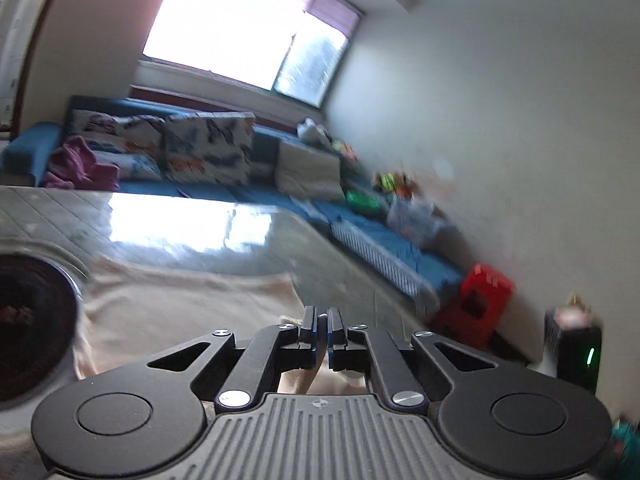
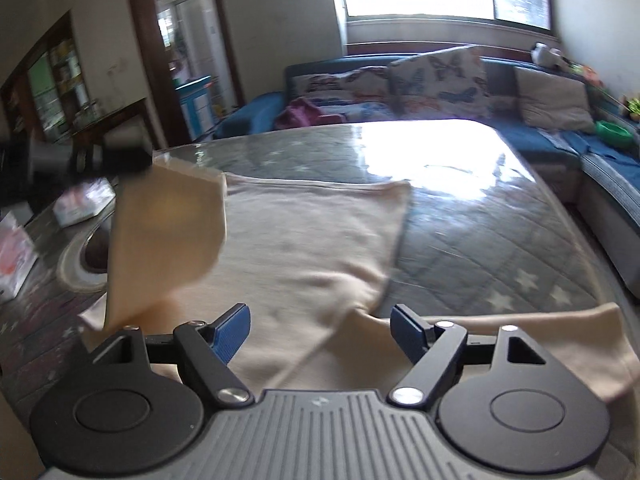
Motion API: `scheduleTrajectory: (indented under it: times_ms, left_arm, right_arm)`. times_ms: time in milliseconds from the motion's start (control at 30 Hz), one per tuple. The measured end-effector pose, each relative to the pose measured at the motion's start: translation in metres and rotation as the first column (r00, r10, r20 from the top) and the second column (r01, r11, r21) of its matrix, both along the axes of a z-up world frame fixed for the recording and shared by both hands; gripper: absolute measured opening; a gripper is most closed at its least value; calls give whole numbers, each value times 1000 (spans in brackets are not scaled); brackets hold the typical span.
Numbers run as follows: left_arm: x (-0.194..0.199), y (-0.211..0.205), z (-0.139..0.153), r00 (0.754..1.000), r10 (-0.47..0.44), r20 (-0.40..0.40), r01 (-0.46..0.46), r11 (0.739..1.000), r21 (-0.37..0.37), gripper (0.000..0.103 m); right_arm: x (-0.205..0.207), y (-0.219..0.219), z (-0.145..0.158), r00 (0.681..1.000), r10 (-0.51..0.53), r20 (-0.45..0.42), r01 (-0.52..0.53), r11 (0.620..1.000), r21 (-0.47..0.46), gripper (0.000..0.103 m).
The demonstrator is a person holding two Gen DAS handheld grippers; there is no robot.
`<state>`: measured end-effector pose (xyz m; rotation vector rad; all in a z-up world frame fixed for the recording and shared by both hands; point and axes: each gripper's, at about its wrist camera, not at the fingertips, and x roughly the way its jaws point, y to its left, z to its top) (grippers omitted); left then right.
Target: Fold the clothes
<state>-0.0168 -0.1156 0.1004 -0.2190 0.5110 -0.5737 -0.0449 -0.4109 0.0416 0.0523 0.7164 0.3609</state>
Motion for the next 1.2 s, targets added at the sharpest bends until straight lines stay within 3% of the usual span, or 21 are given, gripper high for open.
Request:
scheduleTrajectory:
  times_ms: [133,267,433,500,700,967,1133,1200]
  left_arm:
    - [-4,-16,-25,998,-40,-45,43,995,86,9]
    - [-14,-5,-35,997,-44,-58,52,989,141,15]
    - [-22,39,-34,998,53,-21,-47,976,213,35]
    - [-26,60,-36,995,97,-27,-88,967,240,35]
    - [-46,107,-49,983,178,-39,-156,932,326,35]
    - [-54,115,-68,985,160,-59,-125,913,388,36]
    - [-53,113,-71,989,143,-40,-116,908,402,35]
    - [-53,112,-71,991,132,-27,-110,906,409,34]
  right_arm:
    - [-2,-13,-2,999,-35,-10,35,999,19,74]
    - [-2,-13,-1,1000,-30,-8,30,999,28,70]
    - [1,0,-6,999,19,-29,-18,999,38,63]
    - [3,6,-10,998,42,-45,-41,998,39,56]
    - [8,25,-24,992,99,-84,-99,995,0,45]
    - [6,37,-23,991,114,-64,-119,989,-86,33]
    - [4,42,-22,990,131,-59,-137,983,-120,32]
    - [5,42,-23,989,134,-59,-141,982,-126,25]
